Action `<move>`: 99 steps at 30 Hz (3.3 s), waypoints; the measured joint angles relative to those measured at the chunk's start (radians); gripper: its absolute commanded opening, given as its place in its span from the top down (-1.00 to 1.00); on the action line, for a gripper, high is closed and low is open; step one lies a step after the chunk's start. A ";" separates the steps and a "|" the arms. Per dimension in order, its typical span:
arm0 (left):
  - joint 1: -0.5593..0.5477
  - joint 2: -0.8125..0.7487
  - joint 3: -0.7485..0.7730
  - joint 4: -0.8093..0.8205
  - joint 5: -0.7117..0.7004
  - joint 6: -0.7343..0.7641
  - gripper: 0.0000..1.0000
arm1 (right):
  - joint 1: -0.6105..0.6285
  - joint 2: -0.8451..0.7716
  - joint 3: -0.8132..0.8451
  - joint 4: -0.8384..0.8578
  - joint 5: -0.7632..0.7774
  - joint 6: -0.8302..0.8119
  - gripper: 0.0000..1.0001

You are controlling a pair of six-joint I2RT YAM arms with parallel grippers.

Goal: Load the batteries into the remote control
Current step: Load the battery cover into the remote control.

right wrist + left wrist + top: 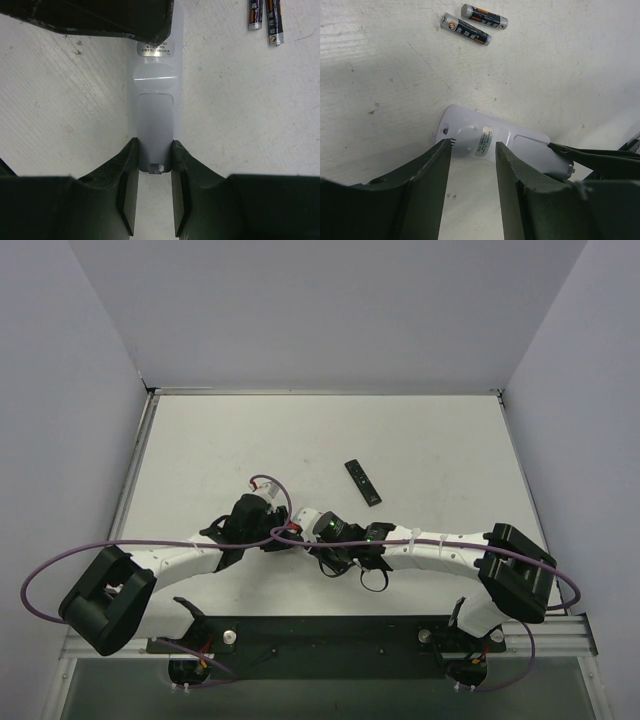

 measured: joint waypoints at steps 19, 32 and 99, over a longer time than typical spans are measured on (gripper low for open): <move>-0.002 -0.024 -0.013 0.002 0.000 -0.009 -0.01 | 0.000 0.002 0.000 -0.048 -0.036 0.006 0.28; -0.002 -0.045 -0.013 0.001 -0.002 -0.012 -0.04 | -0.004 -0.030 0.000 -0.095 -0.044 0.035 -0.02; -0.002 0.036 0.043 -0.069 -0.071 0.064 -0.11 | -0.264 0.054 0.009 -0.105 -0.387 0.187 0.67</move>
